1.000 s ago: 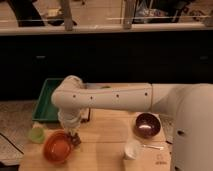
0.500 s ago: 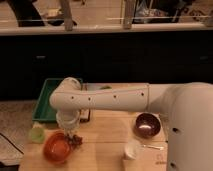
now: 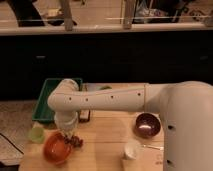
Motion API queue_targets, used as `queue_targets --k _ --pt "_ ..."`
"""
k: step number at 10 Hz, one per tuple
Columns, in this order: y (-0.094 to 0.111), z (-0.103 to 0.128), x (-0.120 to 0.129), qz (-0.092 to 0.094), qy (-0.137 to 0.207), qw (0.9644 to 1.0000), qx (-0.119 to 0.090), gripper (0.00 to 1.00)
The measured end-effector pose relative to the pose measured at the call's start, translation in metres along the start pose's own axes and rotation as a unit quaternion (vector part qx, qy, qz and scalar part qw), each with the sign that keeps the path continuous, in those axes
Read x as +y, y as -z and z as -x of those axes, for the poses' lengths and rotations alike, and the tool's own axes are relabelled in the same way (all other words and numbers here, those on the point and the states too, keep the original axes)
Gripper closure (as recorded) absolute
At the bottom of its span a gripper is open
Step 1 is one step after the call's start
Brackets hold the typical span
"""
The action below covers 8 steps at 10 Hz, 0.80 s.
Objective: Place grapes in red bowl
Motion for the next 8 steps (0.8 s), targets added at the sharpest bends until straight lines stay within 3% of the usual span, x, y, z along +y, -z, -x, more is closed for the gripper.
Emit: queue_targets --k 8 --pt "-0.008 0.0017 -0.0083 0.003 0.016 0.9999 -0.005 1.0"
